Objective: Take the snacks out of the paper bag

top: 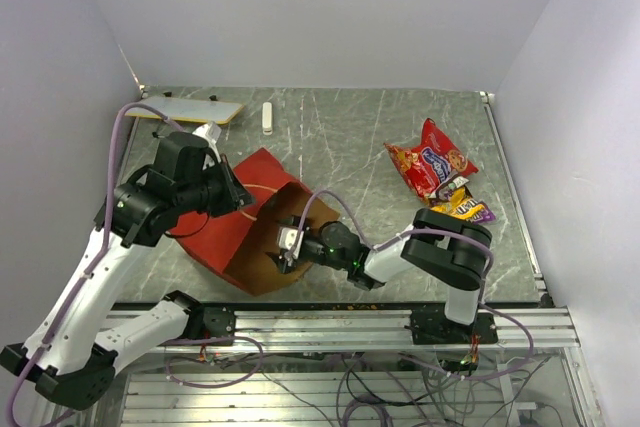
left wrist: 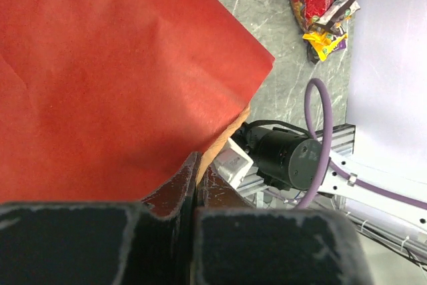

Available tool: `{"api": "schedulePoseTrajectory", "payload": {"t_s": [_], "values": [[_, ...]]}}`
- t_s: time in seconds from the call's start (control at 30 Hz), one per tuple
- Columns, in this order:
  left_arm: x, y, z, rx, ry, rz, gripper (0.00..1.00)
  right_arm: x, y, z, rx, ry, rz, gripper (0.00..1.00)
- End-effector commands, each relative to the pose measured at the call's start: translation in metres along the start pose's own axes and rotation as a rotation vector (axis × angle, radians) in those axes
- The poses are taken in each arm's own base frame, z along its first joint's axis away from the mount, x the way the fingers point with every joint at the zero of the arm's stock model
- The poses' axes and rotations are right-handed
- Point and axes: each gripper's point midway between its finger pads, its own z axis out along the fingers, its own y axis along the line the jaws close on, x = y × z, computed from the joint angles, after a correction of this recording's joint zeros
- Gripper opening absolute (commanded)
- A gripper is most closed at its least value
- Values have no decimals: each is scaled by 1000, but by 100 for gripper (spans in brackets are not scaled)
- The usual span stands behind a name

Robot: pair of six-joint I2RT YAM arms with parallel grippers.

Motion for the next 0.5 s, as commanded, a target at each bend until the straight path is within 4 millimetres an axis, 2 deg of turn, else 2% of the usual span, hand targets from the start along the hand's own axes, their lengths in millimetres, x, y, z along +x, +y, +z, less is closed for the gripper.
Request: {"api": "schedulePoseTrajectory", "payload": {"t_s": [0.0, 0.2, 0.47], "values": [[5, 15, -7, -49, -11, 21, 7, -11, 11, 1, -143, -27, -281, 77], [5, 16, -17, -35, -43, 21, 7, -2, 12, 20, -279, 1, -539, 77], [4, -6, -6, 72, -35, -35, 7, -1, 12, 61, -289, 4, -653, 72]]}}
